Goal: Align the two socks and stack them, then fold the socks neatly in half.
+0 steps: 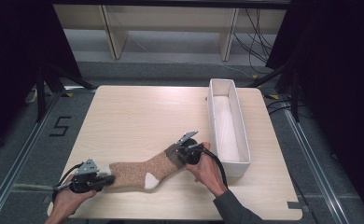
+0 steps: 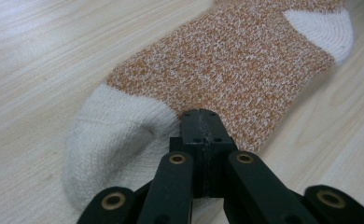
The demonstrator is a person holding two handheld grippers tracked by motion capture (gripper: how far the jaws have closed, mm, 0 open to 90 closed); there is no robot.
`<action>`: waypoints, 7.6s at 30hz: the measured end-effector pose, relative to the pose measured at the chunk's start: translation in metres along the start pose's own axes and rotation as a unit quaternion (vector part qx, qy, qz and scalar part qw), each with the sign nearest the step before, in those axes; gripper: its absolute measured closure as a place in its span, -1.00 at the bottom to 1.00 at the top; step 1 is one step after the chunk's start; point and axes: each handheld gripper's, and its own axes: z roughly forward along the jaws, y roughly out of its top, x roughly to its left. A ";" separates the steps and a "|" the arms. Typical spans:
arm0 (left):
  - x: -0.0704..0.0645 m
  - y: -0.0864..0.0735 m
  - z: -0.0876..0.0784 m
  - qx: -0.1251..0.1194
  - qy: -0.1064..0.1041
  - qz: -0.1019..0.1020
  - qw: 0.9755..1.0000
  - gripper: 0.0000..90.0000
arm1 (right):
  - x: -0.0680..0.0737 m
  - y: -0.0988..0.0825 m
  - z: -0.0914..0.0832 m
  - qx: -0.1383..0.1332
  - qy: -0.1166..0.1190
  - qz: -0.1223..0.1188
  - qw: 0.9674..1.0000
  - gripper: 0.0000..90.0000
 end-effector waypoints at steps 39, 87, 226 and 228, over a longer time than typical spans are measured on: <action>-0.015 -0.003 -0.021 -0.031 0.013 -0.003 0.999 0.92 | -0.012 0.004 -0.009 -0.039 0.014 0.062 0.997 0.20; -0.011 -0.003 -0.020 -0.025 0.003 0.001 1.000 0.82 | -0.022 -0.011 0.024 -0.029 0.090 0.150 0.984 0.19; -0.045 -0.003 -0.023 -0.052 -0.027 -0.014 0.998 0.92 | 0.107 0.063 -0.040 -0.023 0.149 -0.097 0.984 0.28; -0.046 -0.002 -0.022 -0.056 -0.026 -0.016 0.998 0.91 | 0.107 0.059 -0.035 -0.015 0.143 -0.096 0.985 0.26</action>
